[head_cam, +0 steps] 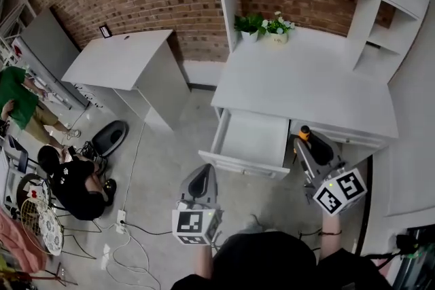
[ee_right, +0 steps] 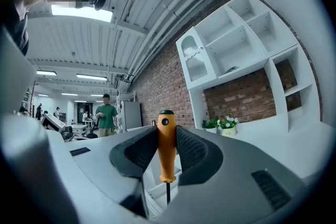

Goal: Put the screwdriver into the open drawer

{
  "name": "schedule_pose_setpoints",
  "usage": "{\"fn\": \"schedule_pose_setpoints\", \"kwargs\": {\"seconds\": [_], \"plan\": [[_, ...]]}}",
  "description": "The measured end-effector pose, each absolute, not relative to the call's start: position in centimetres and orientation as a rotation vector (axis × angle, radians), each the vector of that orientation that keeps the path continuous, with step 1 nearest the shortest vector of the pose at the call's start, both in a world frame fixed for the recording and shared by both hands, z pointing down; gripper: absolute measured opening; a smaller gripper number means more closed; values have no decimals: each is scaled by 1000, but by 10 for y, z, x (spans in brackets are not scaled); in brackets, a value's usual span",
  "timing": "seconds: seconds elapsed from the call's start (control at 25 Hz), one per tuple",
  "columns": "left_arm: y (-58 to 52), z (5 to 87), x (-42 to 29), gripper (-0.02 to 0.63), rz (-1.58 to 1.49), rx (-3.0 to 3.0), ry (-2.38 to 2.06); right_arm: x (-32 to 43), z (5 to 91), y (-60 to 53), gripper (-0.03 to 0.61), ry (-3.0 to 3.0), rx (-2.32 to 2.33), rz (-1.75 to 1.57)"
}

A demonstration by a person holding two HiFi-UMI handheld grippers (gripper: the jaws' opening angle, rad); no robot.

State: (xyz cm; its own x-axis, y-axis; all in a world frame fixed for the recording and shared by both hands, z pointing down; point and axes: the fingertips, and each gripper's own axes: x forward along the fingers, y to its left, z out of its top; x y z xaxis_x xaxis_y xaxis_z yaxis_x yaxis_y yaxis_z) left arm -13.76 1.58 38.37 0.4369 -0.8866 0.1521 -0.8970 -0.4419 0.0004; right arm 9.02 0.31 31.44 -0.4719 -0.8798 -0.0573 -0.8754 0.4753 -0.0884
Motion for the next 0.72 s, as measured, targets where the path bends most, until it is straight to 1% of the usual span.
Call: {"fn": "schedule_pose_setpoints", "kwargs": {"seconds": [0.36, 0.72], "plan": [[-17, 401, -131, 9, 215, 2589, -1525, 83, 333, -32, 110, 2638, -1594, -119], [-39, 446, -124, 9, 284, 2490, -1454, 70, 380, -76, 110, 2751, -1610, -221]]}}
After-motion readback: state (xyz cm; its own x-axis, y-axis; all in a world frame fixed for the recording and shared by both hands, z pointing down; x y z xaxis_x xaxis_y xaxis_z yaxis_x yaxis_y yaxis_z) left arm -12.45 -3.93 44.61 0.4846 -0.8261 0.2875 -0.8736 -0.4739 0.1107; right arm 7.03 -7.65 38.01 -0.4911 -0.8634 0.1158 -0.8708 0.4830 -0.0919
